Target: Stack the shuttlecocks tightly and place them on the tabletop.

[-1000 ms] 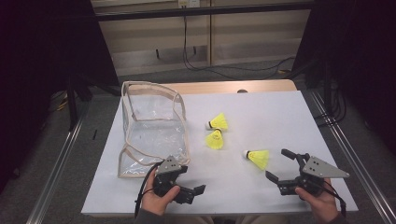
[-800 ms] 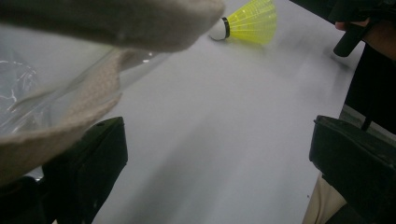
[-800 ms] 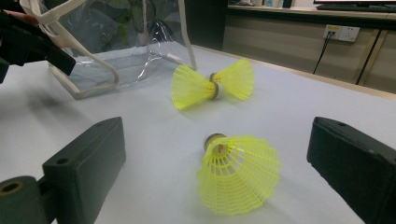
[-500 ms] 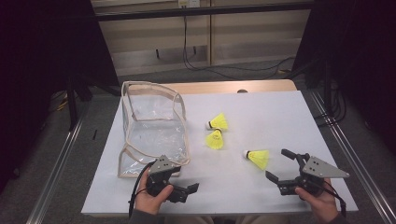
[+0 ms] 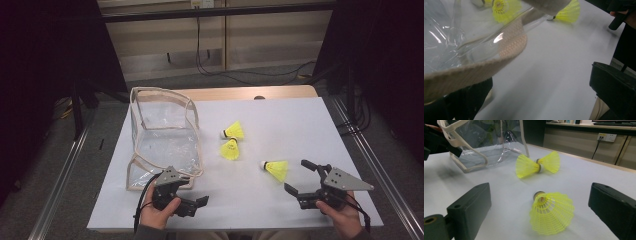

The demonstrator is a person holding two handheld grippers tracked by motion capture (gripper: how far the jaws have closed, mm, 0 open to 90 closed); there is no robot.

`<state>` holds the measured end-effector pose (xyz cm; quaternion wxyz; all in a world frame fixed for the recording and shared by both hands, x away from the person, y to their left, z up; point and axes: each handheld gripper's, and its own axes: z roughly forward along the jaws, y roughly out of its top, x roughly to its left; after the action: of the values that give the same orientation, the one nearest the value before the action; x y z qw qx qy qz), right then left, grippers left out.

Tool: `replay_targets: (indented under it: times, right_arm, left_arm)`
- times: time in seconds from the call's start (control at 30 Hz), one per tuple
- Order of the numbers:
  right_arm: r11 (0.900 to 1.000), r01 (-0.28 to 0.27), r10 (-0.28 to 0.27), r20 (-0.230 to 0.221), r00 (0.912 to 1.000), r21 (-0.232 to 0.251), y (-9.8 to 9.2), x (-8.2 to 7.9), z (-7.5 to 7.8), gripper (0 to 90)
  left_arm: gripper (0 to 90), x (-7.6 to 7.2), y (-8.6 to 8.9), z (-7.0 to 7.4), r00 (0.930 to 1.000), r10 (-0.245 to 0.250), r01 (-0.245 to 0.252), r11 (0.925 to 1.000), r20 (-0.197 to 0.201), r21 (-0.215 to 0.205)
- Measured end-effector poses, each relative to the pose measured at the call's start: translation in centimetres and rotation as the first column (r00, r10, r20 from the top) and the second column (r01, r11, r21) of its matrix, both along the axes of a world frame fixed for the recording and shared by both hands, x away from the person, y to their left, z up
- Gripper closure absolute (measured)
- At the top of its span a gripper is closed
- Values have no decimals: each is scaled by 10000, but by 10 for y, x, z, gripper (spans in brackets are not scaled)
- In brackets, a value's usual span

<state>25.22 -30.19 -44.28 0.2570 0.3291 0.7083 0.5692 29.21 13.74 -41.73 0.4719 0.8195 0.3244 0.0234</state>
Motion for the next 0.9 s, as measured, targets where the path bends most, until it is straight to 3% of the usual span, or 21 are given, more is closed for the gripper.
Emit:
replay_targets:
  times: [0.4,0.9]
  right_arm:
    - [10000,-20,20,21,10000,3,0,0,0,41]
    - [10000,-45,45,-13,10000,39,1,0,0,41]
  left_arm:
    - [50,-1,10,0,9999,161,-162,9999,52,45]
    - [51,1,25,0,9994,-207,206,9998,262,34]
